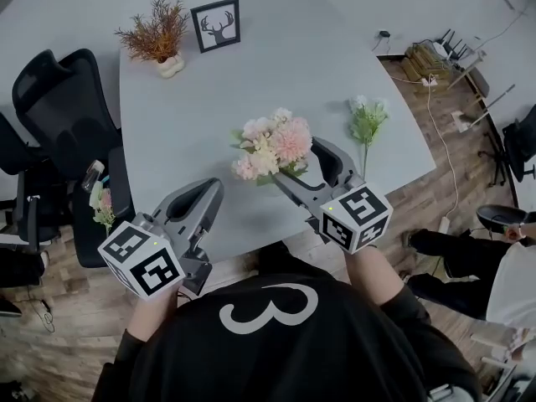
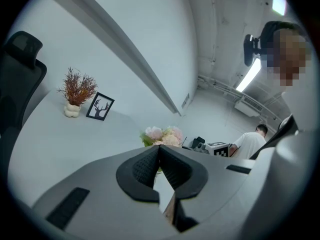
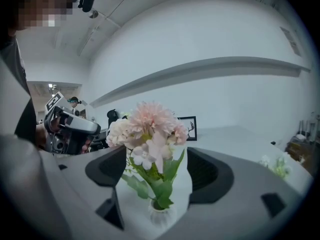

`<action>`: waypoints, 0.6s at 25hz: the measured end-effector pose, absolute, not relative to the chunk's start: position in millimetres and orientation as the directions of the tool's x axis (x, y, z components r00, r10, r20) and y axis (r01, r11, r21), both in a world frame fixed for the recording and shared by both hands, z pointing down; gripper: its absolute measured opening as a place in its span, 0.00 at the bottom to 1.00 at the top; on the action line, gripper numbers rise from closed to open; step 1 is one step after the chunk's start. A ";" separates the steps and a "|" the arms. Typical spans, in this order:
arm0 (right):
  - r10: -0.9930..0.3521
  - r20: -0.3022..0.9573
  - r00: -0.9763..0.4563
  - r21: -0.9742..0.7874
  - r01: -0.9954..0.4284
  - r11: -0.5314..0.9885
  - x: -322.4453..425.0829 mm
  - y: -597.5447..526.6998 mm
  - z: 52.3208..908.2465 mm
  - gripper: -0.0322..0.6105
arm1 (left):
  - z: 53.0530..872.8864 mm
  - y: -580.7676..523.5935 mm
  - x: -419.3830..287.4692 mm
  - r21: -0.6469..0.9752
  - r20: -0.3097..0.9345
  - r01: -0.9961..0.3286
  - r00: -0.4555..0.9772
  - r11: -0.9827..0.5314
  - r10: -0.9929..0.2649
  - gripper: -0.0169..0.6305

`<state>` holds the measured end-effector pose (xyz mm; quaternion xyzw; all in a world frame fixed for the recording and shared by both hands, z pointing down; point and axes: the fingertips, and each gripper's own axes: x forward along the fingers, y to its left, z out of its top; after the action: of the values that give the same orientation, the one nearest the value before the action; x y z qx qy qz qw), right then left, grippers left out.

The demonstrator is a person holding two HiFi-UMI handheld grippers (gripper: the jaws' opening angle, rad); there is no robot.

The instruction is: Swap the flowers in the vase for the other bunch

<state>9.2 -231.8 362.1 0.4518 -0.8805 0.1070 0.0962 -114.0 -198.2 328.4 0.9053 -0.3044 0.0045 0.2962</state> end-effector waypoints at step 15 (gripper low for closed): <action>-0.730 0.275 -0.626 -0.104 -0.774 0.624 -14.1 -246.3 379.2 0.55 | 339.9 -206.4 -131.2 0.544 0.211 -0.599 0.775 -0.587 -0.596 0.05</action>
<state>-14.1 -246.3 379.2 0.4201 -0.8952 0.1068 0.1032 -131.2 -206.4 339.9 0.8908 -0.3353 0.0030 0.3065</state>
